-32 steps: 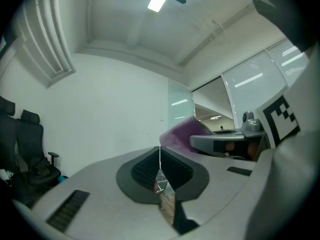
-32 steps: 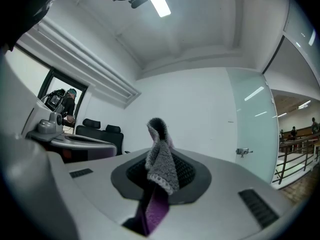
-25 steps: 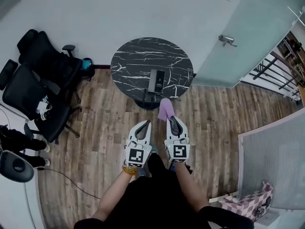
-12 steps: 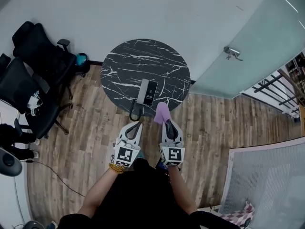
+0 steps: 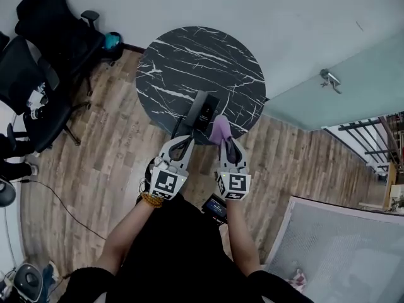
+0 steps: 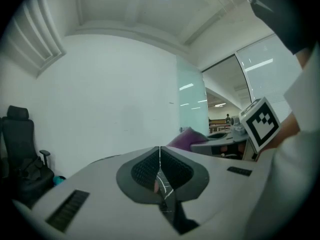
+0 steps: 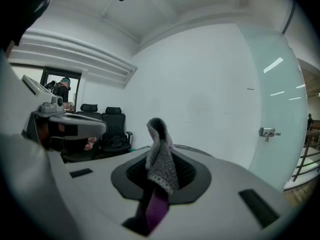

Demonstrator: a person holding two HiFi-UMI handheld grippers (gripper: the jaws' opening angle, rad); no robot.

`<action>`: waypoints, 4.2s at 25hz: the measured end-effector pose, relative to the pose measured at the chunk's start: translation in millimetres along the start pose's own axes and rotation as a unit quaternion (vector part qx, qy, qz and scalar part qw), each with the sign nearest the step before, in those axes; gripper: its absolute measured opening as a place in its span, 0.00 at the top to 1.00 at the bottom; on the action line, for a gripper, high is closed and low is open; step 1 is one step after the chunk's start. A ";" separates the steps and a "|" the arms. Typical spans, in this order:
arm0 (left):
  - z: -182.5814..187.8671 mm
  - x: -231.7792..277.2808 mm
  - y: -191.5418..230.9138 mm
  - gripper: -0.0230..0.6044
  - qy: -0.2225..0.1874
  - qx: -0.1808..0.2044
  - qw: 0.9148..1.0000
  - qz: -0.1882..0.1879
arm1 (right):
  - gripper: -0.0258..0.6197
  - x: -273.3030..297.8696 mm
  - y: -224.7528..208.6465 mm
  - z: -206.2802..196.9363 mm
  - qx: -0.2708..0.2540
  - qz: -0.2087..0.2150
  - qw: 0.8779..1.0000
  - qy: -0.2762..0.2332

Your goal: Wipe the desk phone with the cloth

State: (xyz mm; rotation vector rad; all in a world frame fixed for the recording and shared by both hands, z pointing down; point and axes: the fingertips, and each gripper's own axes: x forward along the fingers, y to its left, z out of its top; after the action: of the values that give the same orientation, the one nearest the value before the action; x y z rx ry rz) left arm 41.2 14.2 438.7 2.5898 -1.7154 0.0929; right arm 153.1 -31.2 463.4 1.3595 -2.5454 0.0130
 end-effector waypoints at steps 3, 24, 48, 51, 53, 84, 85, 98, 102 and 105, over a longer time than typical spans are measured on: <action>5.7 24.5 26.5 0.93 -0.019 -0.007 1.000 -0.014 | 0.86 37.0 1.0 -5.1 -0.016 -0.006 1.000 0.010; -17.6 120.0 95.3 0.93 0.032 0.006 0.997 -0.075 | 0.86 185.3 -16.7 -36.1 -0.201 0.052 0.974 0.095; -58.8 106.9 112.2 0.93 0.087 -0.005 0.994 -0.062 | 0.86 248.5 -0.2 -128.0 -0.306 0.139 0.918 0.209; -58.6 103.1 111.9 0.93 0.087 -0.001 0.994 -0.063 | 0.86 249.9 3.9 -136.7 -0.308 0.159 0.910 0.226; -59.4 101.3 112.0 0.93 0.087 0.000 0.994 -0.063 | 0.86 249.6 5.1 -142.9 -0.310 0.166 0.906 0.236; -50.7 106.0 121.4 0.93 0.057 -0.001 0.996 -0.065 | 0.86 268.1 9.0 -177.7 -0.206 0.201 0.885 0.365; -50.0 106.3 120.4 0.93 0.055 -0.001 0.996 -0.067 | 0.86 267.8 9.2 -178.1 -0.200 0.202 0.885 0.369; -50.6 107.0 115.9 0.93 0.055 0.000 0.996 -0.074 | 0.86 265.2 14.4 -179.9 -0.134 0.191 0.889 0.395; -50.0 105.4 117.6 0.93 0.055 0.000 0.996 -0.075 | 0.86 261.2 18.1 -183.3 -0.116 0.182 0.886 0.411; -52.9 106.7 118.3 0.93 0.059 -0.004 0.995 -0.077 | 0.86 263.0 16.1 -184.5 -0.112 0.172 0.883 0.422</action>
State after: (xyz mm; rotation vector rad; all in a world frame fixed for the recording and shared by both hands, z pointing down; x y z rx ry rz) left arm -27.8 -126.8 498.2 2.6406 -1.4711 0.2280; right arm 40.7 -213.4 703.4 0.5868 -1.9055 0.2976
